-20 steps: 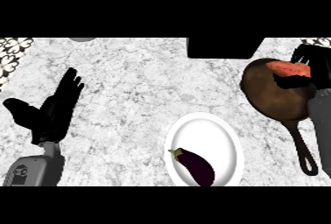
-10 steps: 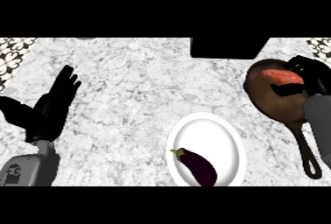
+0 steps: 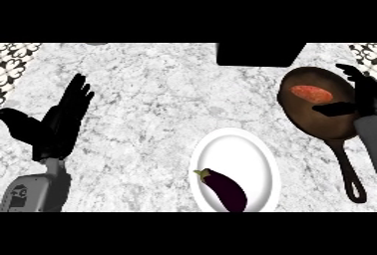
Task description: Pick the sweet potato from the plate and place it in the pan
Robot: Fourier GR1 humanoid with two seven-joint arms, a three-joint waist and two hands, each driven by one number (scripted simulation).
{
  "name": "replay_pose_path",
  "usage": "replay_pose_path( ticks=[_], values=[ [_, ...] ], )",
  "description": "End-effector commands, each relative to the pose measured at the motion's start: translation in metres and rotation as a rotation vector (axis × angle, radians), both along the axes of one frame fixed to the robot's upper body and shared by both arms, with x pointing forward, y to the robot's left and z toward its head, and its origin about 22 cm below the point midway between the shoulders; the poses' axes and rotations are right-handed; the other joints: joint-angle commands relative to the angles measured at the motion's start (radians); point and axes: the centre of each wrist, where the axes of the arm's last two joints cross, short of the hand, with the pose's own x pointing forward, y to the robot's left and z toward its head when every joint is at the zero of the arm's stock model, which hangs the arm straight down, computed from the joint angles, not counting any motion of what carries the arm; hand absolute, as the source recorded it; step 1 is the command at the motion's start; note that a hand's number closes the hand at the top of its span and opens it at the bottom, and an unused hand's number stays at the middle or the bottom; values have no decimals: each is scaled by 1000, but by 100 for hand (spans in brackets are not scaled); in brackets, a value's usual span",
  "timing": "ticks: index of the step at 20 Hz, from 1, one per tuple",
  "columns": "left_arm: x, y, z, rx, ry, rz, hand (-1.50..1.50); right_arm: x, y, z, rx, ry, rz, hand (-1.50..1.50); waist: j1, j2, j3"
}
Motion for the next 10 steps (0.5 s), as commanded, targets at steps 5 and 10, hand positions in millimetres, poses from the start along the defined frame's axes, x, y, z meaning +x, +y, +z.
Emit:
replay_pose_path(
  ticks=[5,10],
  values=[
    [-16,15,-6,-5,11,13,0,-32,-52,0,344,-240,-35,-150,-24,-14,-1],
    [-10,8,13,-22,8,30,0,-77,-110,9,500,-302,-7,-150,-34,-16,-1]
  ],
)
